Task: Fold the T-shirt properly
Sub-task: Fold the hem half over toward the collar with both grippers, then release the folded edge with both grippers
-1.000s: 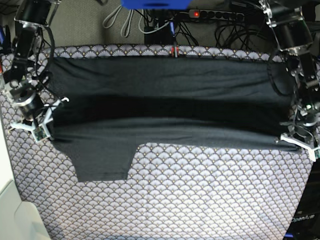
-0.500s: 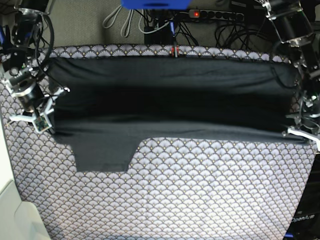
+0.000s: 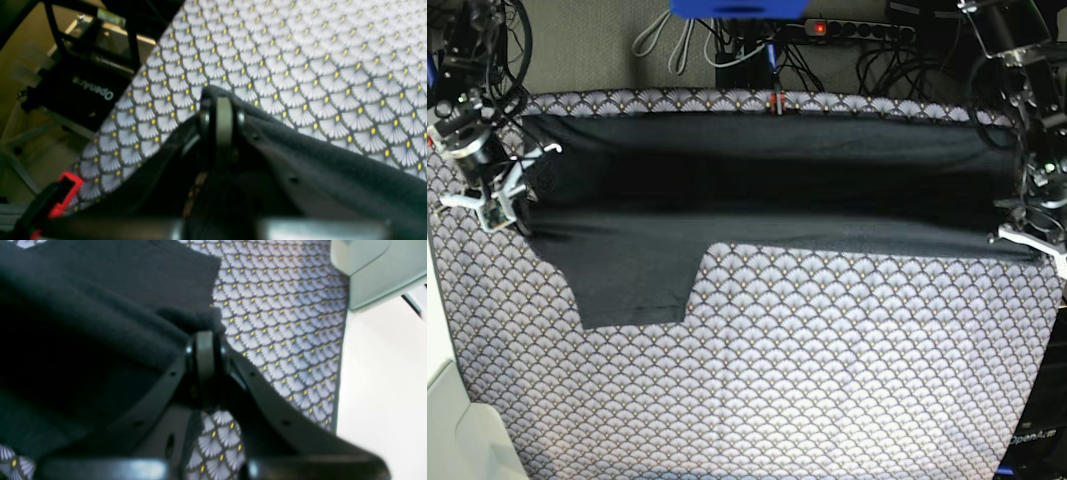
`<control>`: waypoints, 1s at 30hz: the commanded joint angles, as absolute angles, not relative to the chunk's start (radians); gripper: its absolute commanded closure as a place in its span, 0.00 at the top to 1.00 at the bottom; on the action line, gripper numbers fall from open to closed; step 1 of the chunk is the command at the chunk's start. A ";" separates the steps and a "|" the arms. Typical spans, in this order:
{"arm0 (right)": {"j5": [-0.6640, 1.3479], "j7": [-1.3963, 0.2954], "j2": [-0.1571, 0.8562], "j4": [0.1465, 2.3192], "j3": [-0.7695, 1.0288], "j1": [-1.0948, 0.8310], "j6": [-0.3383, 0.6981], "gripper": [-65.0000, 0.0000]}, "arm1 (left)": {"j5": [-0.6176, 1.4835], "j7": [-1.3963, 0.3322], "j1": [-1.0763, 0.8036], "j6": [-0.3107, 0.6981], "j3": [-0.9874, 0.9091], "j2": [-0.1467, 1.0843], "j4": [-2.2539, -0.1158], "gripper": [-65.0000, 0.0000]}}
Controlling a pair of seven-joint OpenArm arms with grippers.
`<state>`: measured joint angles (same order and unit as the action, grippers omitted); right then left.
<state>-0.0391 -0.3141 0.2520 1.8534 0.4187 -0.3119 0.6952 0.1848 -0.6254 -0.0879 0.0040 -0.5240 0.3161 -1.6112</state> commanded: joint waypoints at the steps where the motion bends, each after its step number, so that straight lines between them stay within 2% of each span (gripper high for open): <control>1: -0.022 -0.291 0.266 1.873 0.427 -0.318 0.687 0.00 | 0.180 -0.598 -0.077 -0.001 -0.532 0.334 -1.632 0.01; 10: -0.021 -0.289 0.260 1.871 0.455 -0.364 0.698 0.00 | 0.180 -0.596 -0.139 -0.001 -0.532 0.314 -1.632 0.01; 17: -0.021 -0.289 0.196 1.870 0.558 -0.366 0.698 0.00 | 0.180 -0.596 -0.179 -0.001 -0.532 0.312 -1.629 0.01; 30: -0.021 -0.291 0.150 1.827 0.555 -0.420 0.698 0.00 | 0.179 -0.591 -0.222 -0.001 -0.532 0.314 -1.620 0.01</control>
<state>-0.0292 -0.3149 0.1356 1.8122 0.5472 -0.4191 0.7094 0.1848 -0.6174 -0.2268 0.0040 -0.5255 0.2966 -1.6035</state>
